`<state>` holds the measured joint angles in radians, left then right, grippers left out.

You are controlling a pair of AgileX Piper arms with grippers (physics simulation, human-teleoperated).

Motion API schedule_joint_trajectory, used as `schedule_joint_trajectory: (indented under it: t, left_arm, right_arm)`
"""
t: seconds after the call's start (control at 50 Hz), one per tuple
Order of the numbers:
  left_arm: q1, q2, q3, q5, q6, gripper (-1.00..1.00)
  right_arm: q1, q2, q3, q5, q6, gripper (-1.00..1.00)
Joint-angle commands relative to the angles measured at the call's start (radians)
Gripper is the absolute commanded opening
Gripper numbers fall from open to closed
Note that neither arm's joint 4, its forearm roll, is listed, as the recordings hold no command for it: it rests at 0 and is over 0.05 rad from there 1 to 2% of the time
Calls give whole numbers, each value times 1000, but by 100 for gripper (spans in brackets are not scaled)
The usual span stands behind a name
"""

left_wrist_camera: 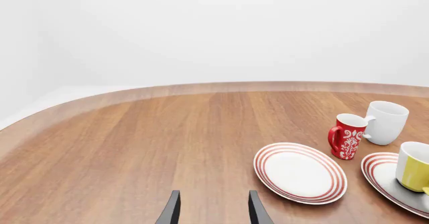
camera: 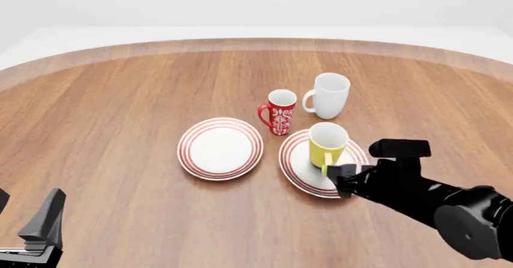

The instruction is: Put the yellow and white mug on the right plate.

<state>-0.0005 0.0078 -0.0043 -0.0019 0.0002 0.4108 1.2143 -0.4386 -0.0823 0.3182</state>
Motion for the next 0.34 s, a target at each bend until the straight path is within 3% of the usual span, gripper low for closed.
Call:
schedule_joint_trajectory:
  t: [0.02,0.24,0.26,0.34]
  left_arm:
    - [0,0,0,0,0,100]
    - [0,0,0,0,0,100]
    - [0,0,0,0,0,100]
    - [0,0,0,0,0,100]
  right_arm:
    - [11,-157,35,80,31,100]
    - [15,-342,44,206,62,100]
    - [30,-379,53,225,127,100]
    - [35,-461,50,298,107,100]
